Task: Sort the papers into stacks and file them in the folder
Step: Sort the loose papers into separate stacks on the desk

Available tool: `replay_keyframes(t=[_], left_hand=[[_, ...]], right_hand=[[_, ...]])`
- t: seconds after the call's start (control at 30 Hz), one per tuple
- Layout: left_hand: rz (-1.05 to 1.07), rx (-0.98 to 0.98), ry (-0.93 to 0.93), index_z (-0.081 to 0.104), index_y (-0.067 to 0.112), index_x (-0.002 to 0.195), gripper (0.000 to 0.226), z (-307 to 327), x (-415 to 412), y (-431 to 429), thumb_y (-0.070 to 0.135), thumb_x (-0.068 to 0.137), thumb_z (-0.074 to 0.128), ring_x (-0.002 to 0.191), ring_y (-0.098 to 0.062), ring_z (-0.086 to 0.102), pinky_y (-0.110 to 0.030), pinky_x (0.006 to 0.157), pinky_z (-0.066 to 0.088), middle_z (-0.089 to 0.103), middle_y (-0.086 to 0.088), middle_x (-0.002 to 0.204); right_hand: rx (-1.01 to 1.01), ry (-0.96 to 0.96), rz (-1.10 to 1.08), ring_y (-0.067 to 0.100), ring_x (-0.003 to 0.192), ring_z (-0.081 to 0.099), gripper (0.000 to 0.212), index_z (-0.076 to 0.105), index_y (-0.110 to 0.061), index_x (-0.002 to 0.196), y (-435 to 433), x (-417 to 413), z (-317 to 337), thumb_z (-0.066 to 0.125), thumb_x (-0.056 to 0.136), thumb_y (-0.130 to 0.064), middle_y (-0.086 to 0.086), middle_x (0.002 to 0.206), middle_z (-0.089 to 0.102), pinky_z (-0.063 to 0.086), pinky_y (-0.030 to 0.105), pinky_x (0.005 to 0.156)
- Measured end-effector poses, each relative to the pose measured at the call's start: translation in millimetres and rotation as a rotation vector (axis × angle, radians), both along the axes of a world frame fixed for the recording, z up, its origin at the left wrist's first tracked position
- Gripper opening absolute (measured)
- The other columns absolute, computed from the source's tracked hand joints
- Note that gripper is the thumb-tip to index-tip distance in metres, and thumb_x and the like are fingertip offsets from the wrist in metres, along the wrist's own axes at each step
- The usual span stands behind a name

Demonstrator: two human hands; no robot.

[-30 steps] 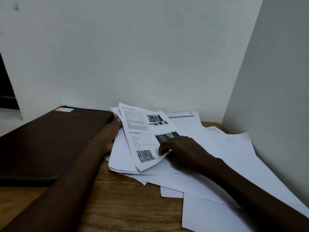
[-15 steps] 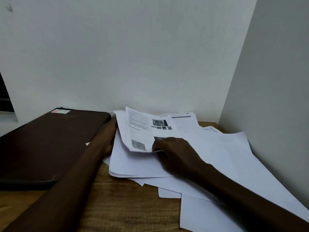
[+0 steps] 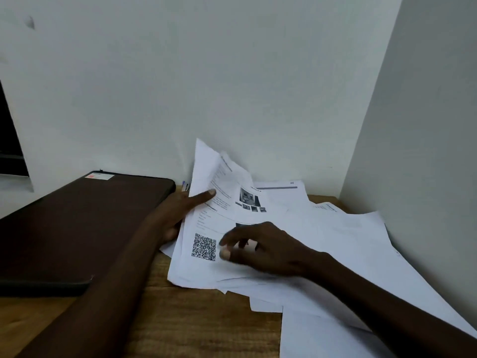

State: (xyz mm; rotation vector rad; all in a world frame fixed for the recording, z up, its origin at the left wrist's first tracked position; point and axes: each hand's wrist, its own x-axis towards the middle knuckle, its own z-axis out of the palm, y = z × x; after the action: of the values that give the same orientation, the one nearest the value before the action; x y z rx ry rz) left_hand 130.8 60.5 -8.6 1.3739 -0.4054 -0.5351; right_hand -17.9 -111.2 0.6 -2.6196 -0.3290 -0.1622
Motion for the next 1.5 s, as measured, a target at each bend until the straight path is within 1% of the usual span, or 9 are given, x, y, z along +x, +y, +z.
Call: replay_keyframes(t=[0.17,0.33,0.5,0.73,0.83,0.93,1.13,1.33,1.5], left_hand=[[0.313,0.213,-0.443,0.074,0.009,0.1,0.045,-8.8,1.3,-3.2,0.021,0.056,0.074,0.094,-0.028,0.072,-0.049,0.087,0.057,0.076,-0.007,0.098],[0.494,0.458,-0.801,0.07,0.001,0.098,0.02,-6.9,-9.4,-19.5,0.006,0.079,0.071,0.087,-0.025,0.063,-0.028,0.074,0.041,0.072,-0.014,0.098],[0.539,0.458,-0.837,0.065,-0.005,0.096,0.016,-7.5,-12.4,-26.3,-0.002,0.08,0.065,0.094,-0.034,0.064,-0.019,0.066,0.033,0.07,-0.021,0.098],[0.473,0.439,-0.82,0.057,0.007,0.125,0.051,-14.0,-8.7,-27.7,-0.004,0.077,0.067,0.096,-0.027,0.062,-0.02,0.07,0.038,0.066,-0.009,0.103],[0.482,0.369,-0.76,0.027,0.025,0.151,0.088,-11.9,-8.7,-24.5,-0.006,0.078,0.065,0.086,-0.021,0.059,-0.014,0.057,0.038,0.059,-0.005,0.104],[0.448,0.376,-0.621,0.014,0.029,0.155,0.1,-11.5,-7.3,-24.4,-0.003,0.076,0.068,0.108,-0.03,0.061,-0.025,0.081,0.047,0.056,-0.013,0.131],[0.252,0.106,-0.259,0.065,0.008,0.099,0.044,-14.1,-3.7,-6.8,0.001,0.056,0.064,0.09,-0.037,0.068,-0.046,0.081,0.057,0.074,-0.013,0.091],[-0.012,-0.037,-0.027,0.051,0.002,0.133,0.072,-6.1,3.9,0.6,-0.015,0.064,0.065,0.11,-0.043,0.065,-0.056,0.091,0.054,0.064,-0.027,0.123],[0.029,-0.129,0.132,0.045,0.007,0.143,0.052,-12.9,8.0,-9.0,-0.012,0.094,0.045,0.117,-0.041,0.059,-0.049,0.079,0.059,0.059,-0.024,0.134]], right_hand=[[0.295,-0.312,-0.265,0.0,0.067,0.063,0.033,0.064,-0.024,0.103,7.5,40.4,21.7,0.071,0.082,-0.049,-0.011,0.076,0.067,0.048,0.019,0.066],[0.315,-0.264,-0.41,0.018,0.093,0.062,0.047,0.058,-0.017,0.101,33.9,83.4,51.7,0.065,0.081,-0.06,-0.001,0.089,0.064,0.05,0.037,0.086],[0.127,-0.209,-0.511,0.028,0.099,0.058,0.05,0.055,-0.011,0.098,49.7,110.5,54.6,0.067,0.079,-0.055,0.008,0.105,0.059,0.047,0.035,0.078],[0.003,-0.411,-0.501,0.029,0.066,0.051,0.019,0.05,-0.007,0.065,55.7,108.5,61.5,0.057,0.079,-0.018,0.003,0.065,0.045,0.031,0.027,0.054],[0.244,-0.63,-0.517,0.026,0.068,0.057,0.017,0.06,-0.011,0.073,51.0,102.5,75.5,0.055,0.084,-0.023,0.003,0.07,0.059,0.039,0.029,0.06],[0.447,-0.782,-0.592,0.028,0.072,0.061,0.019,0.057,-0.016,0.07,28.5,102.5,95.6,0.054,0.087,-0.025,0.006,0.073,0.064,0.04,0.028,0.062],[1.017,-0.798,-0.728,0.021,0.067,0.059,0.018,0.051,-0.017,0.076,-52.1,90.0,116.2,0.047,0.093,-0.023,0.001,0.073,0.054,0.06,0.041,0.063],[0.983,-0.294,-0.826,0.009,0.039,0.038,0.032,0.045,-0.015,0.061,-145.6,51.7,61.8,0.055,0.088,-0.002,0.004,0.054,0.041,0.032,0.018,0.045],[0.879,0.006,-0.693,0.014,0.054,0.058,0.015,0.067,-0.013,0.082,-132.0,36.1,-2.8,0.063,0.085,0.002,0.007,0.071,0.063,0.044,0.019,0.051]])
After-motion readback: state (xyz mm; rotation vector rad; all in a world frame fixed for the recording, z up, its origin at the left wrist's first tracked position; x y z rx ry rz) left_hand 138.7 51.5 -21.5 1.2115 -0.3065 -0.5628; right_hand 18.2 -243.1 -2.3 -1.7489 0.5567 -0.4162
